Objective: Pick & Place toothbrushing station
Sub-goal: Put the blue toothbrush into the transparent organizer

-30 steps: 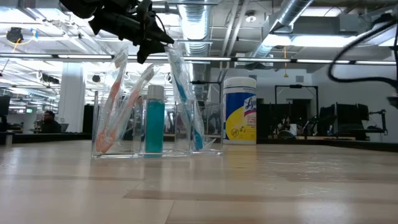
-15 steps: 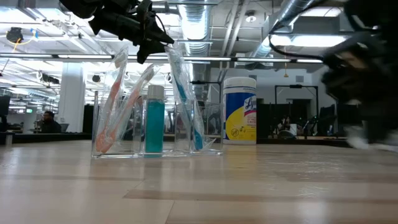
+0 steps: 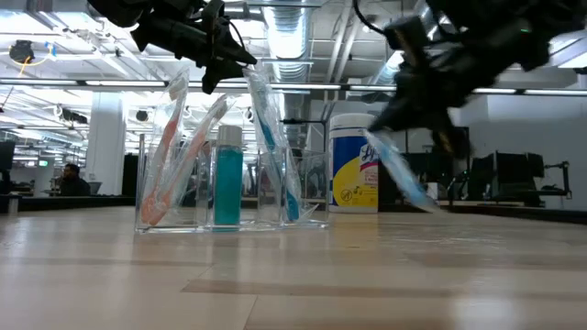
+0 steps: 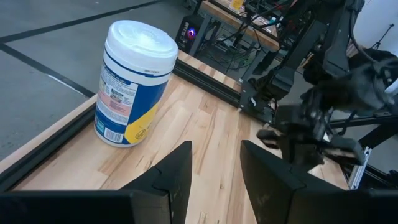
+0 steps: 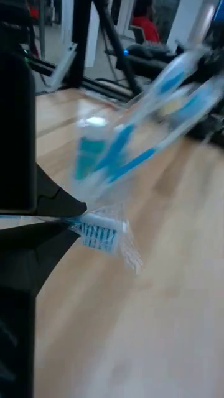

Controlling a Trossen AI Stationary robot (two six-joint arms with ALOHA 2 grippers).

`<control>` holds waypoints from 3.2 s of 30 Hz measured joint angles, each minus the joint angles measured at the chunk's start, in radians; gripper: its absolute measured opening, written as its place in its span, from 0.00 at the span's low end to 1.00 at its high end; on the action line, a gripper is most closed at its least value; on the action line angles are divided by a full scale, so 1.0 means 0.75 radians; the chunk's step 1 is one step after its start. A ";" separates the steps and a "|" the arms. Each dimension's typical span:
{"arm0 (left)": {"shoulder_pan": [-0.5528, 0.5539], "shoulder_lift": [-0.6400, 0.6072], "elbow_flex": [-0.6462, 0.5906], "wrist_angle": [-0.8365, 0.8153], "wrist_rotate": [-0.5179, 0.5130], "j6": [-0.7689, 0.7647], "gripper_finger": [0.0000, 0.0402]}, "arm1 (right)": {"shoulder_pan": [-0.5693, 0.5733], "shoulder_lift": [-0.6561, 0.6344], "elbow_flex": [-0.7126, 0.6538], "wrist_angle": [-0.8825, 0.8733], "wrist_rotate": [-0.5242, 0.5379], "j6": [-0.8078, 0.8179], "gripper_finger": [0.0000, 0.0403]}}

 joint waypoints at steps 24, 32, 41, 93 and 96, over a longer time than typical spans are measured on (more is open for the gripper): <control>0.000 0.001 0.000 0.000 -0.017 0.000 0.33 | -0.294 -0.002 0.489 0.015 -0.096 -0.880 0.00; 0.000 0.001 0.000 0.001 -0.017 0.001 0.33 | -0.199 0.034 0.491 0.115 -0.019 -1.001 0.00; 0.000 0.001 0.000 0.001 -0.040 0.003 0.33 | -0.184 0.071 0.483 0.145 -0.041 -1.144 0.00; 0.000 0.001 0.000 0.014 -0.115 0.041 0.33 | -0.140 0.518 0.462 0.390 -0.298 -1.237 0.00; 0.000 0.001 0.000 0.014 -0.115 0.040 0.33 | -0.148 0.507 0.463 0.394 -0.302 -1.237 0.00</control>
